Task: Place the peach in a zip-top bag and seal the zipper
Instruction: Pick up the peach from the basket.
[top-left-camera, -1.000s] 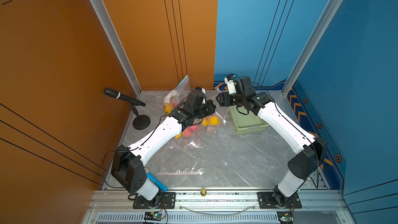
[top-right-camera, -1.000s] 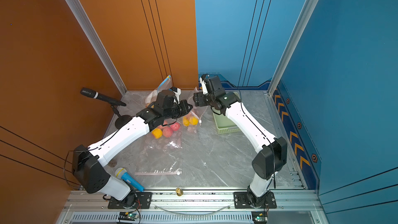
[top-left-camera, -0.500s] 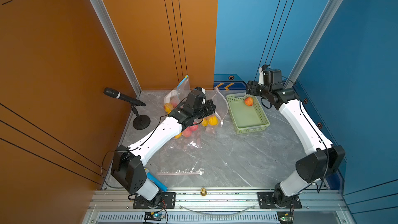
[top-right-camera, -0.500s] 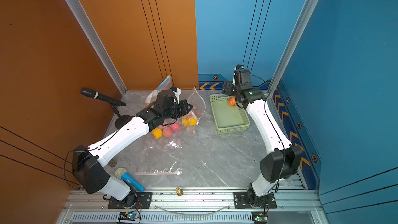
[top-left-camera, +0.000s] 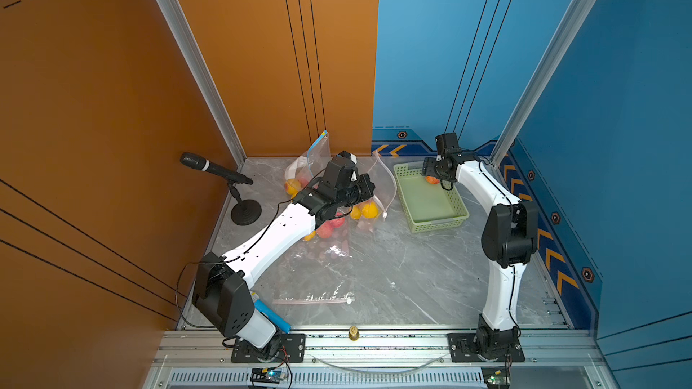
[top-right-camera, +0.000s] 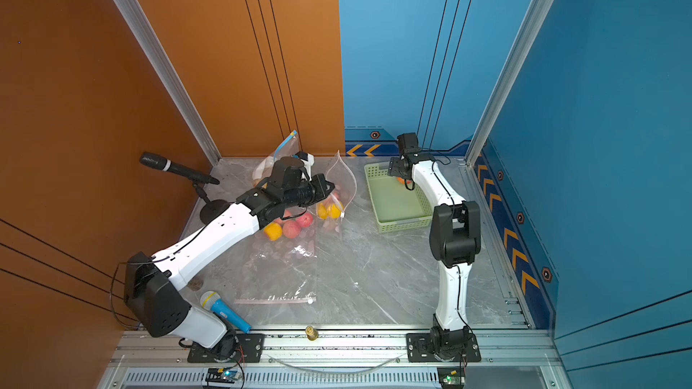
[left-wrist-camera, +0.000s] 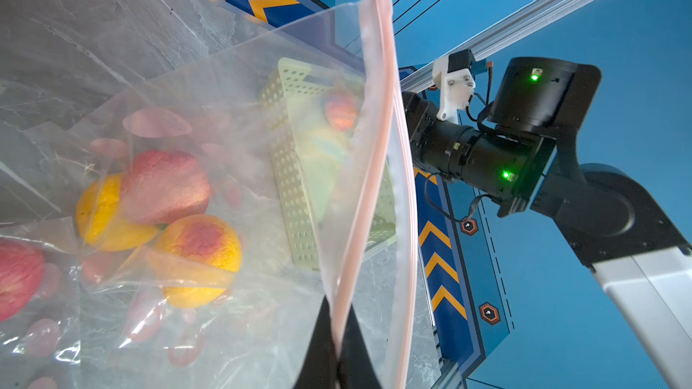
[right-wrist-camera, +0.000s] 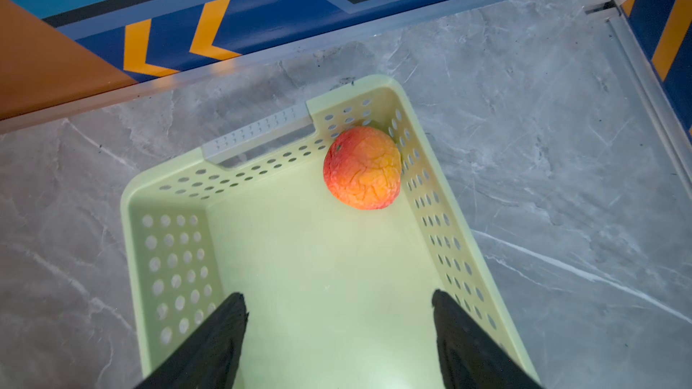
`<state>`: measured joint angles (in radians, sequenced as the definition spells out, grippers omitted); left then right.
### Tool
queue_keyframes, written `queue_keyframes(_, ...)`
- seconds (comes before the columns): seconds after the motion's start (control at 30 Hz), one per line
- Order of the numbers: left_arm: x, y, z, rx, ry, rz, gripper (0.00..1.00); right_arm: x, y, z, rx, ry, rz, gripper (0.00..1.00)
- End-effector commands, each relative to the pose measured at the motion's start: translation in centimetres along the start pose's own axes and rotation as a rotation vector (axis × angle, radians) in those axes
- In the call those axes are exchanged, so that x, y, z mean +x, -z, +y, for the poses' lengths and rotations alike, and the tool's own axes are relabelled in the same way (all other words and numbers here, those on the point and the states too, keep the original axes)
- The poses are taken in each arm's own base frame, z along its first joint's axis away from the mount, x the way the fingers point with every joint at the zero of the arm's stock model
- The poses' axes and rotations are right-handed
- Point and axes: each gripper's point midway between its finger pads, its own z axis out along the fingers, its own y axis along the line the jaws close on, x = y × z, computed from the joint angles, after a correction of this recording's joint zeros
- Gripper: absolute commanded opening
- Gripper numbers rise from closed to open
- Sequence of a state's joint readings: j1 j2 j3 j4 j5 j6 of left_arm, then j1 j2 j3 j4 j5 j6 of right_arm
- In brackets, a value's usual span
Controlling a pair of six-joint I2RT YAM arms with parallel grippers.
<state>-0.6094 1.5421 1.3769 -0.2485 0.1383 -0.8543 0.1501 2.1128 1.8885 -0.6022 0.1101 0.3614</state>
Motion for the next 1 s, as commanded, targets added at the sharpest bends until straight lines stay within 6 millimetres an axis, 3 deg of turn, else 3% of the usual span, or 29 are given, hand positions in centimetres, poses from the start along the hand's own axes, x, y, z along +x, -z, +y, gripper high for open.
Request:
queue_keyframes(0.0, -0.2, 0.8, -0.1, 0.004, -0.009, -0.011, 0.00, -0.5, -1.1, -0.8, 0.023, -0.052, 0.010, 0.79)
queue_keyframes(0.43, 0.4, 0.2, 0.3, -0.002, -0.007, 0.011, 0.00, 0.4, -6.5, -0.5, 0.054, -0.086, 0.046, 0.76)
queue_keyframes(0.67, 0.7, -0.2, 0.5, -0.001, -0.005, 0.027, 0.00, 0.1, -8.2, -1.0, 0.135, -0.043, 0.013, 0.78)
queue_keyframes(0.97, 0.7, 0.0, 0.2, 0.003, -0.009, 0.029, 0.00, 0.5, -10.6, -0.5, 0.118, -0.013, 0.032, 0.79)
